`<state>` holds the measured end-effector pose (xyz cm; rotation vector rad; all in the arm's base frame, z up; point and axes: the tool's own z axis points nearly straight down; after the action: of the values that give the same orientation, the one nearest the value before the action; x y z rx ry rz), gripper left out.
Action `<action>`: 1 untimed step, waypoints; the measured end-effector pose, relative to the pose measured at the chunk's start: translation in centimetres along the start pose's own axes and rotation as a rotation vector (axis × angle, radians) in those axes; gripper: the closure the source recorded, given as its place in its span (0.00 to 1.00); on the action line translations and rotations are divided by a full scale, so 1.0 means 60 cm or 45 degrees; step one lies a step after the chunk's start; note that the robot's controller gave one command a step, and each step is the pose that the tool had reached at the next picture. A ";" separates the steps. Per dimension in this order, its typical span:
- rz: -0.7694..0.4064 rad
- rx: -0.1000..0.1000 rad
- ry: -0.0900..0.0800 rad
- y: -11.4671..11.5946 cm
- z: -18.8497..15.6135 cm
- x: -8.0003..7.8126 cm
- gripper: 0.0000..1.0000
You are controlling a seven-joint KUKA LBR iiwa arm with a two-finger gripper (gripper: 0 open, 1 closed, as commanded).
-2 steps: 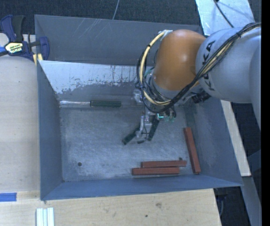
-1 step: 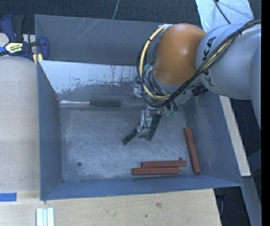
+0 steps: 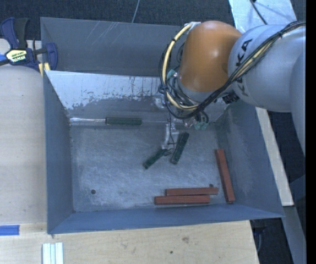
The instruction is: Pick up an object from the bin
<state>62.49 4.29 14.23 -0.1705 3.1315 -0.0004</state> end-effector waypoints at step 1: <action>-0.190 0.000 0.000 0.051 0.041 0.026 0.00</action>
Offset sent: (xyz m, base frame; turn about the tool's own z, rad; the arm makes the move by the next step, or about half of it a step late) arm -0.0458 -0.0383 -0.0723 -0.4862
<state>60.61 7.18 11.78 -0.4034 3.1105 -0.0011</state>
